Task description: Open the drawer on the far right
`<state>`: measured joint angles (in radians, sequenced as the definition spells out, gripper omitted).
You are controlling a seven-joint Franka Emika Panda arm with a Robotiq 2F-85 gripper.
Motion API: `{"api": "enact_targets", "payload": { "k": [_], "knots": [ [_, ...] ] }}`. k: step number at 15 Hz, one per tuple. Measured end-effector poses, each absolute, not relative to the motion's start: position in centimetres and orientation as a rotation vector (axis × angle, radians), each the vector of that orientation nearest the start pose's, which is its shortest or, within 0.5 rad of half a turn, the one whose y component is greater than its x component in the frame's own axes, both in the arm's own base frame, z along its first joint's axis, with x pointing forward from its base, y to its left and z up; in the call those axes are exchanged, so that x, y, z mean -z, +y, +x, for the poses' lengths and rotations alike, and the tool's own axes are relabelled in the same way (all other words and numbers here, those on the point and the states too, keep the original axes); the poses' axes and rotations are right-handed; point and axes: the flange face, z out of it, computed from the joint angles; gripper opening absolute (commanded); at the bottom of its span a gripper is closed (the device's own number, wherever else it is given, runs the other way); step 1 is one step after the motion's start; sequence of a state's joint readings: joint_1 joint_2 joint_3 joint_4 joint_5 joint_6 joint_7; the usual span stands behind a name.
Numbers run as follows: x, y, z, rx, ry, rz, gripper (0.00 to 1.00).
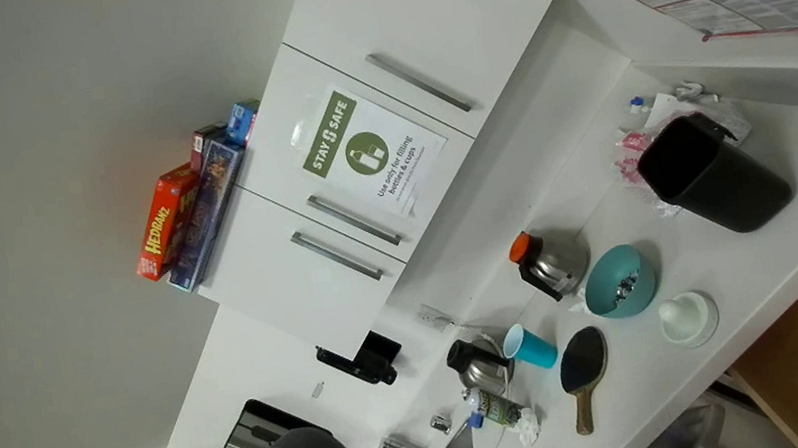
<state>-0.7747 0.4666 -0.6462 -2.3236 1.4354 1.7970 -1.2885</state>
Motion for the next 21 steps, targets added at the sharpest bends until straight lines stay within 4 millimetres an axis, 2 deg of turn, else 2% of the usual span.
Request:
{"api": "enact_targets", "payload": {
  "k": [4,8,15,21],
  "knots": [
    [-19.8,-44.0,16.1,0.829,1.397,-1.983,1.0],
    [-21.7,-42.7,18.8,0.748,1.528,-2.115,1.0],
    [-22.4,-41.2,21.6,0.593,1.603,-2.254,1.0],
    [-22.2,-41.3,21.4,0.59,1.609,-2.251,1.0]
  ]
}}
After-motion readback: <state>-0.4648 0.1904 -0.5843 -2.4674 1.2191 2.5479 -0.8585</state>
